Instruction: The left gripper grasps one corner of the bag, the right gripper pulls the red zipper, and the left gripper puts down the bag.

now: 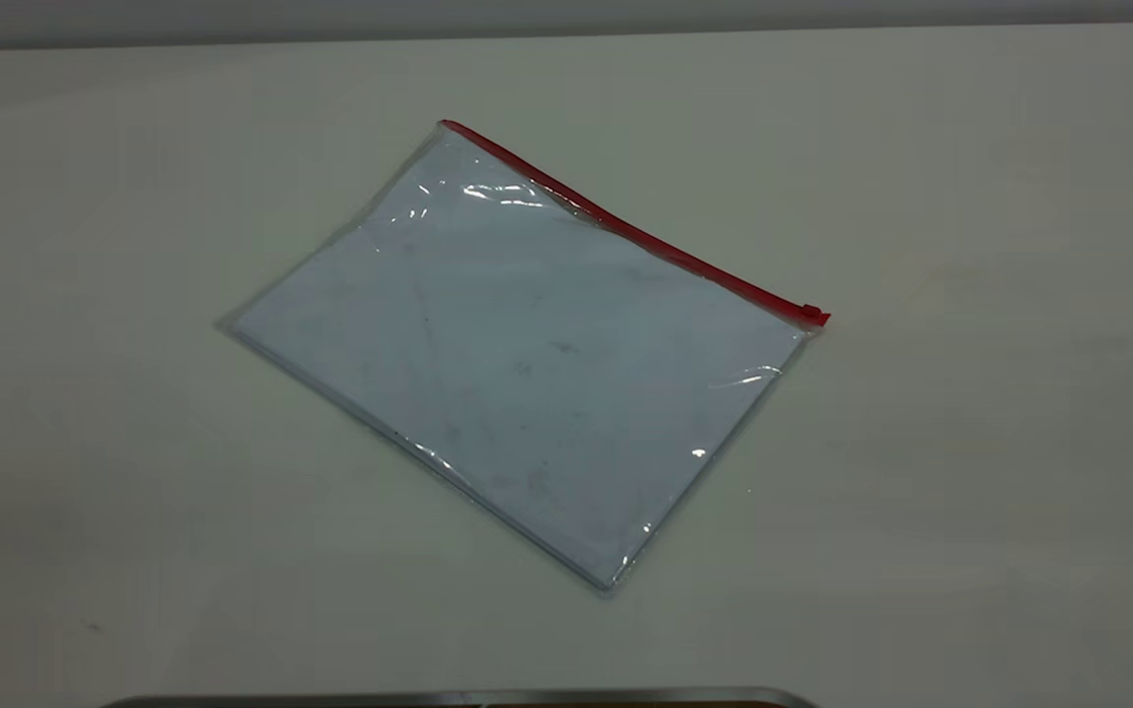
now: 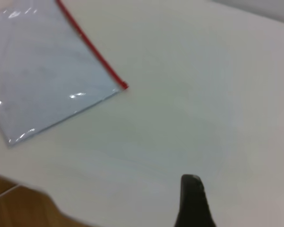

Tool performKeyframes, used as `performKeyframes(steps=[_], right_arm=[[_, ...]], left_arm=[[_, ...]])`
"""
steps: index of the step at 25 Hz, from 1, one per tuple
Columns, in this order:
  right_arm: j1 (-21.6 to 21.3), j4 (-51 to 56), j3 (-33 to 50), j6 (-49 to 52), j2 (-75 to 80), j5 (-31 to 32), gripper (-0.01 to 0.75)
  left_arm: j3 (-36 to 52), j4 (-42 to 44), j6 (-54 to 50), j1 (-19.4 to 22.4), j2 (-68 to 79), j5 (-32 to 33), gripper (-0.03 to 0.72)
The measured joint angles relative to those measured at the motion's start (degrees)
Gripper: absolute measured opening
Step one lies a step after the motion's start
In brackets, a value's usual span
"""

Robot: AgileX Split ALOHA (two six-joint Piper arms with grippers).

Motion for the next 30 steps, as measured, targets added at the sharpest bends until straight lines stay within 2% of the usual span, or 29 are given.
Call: performKeyframes(steps=[4, 11, 30], right_arm=[[-0.2, -0.7, 0.0, 1.7, -0.1, -0.2, 0.551], [-0.2, -6.6, 0.1, 10.2, -0.1, -0.9, 0.551], [-0.2, -6.7, 0.1, 10.9, -0.1, -1.1, 0.551]], left_arm=[[0.0, 0.0, 0.0, 0.0, 0.0, 0.0, 0.518], [0.0, 0.0, -0.1, 0.0, -0.1, 0.0, 0.518], [0.0, 0.0, -0.1, 0.0, -0.1, 0.0, 0.518]])
